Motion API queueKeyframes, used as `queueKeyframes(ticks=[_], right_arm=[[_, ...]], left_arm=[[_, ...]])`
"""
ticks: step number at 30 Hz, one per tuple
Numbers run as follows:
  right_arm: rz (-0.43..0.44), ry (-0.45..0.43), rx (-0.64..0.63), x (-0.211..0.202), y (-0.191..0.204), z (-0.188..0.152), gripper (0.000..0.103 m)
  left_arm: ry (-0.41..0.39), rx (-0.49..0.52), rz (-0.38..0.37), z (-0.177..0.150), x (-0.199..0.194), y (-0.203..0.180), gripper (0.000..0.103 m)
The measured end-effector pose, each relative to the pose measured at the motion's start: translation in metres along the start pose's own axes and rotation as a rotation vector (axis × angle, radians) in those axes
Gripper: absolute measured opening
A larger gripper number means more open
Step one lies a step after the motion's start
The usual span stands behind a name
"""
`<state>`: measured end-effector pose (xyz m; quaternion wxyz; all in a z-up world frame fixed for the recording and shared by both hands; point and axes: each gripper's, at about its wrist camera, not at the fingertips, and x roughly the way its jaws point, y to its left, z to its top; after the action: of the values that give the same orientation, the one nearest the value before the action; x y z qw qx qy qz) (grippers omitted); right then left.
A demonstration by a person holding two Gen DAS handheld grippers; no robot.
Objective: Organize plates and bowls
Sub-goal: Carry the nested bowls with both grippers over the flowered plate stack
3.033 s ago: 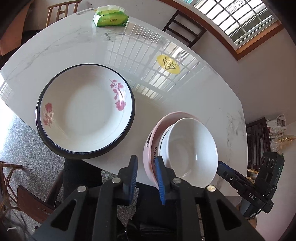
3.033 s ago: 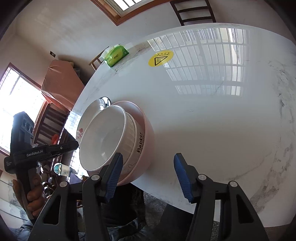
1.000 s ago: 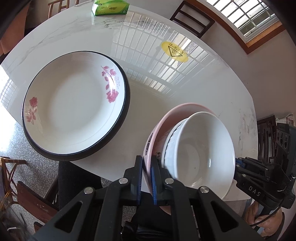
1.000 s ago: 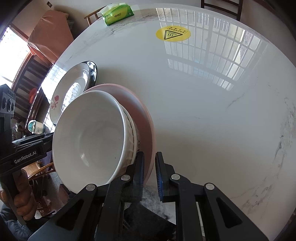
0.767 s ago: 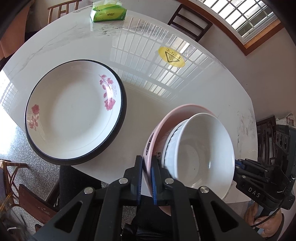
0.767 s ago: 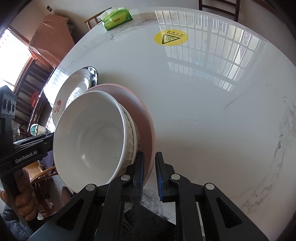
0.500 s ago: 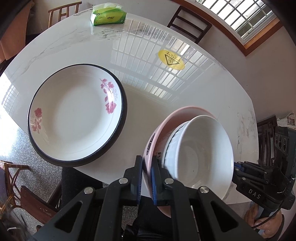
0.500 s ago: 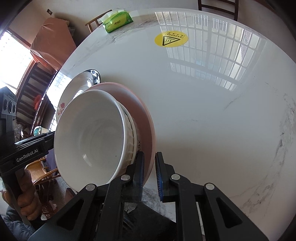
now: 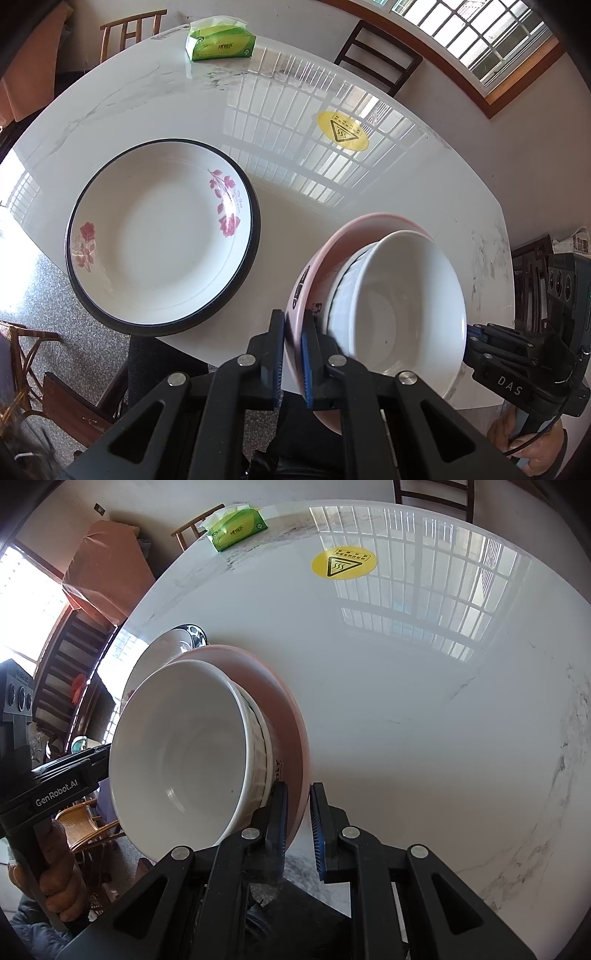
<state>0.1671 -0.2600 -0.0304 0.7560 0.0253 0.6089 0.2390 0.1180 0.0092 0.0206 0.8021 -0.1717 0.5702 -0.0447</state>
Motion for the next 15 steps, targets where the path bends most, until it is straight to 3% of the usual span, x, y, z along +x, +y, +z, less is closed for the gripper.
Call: queueKeyframes(ticks=[15], right_arm=[[0.009, -0.008, -0.02, -0.001, 0.018, 0.009, 0.015]], left_arm=[[-0.034, -0.033, 0.003, 0.001, -0.016, 0.022, 0.006]])
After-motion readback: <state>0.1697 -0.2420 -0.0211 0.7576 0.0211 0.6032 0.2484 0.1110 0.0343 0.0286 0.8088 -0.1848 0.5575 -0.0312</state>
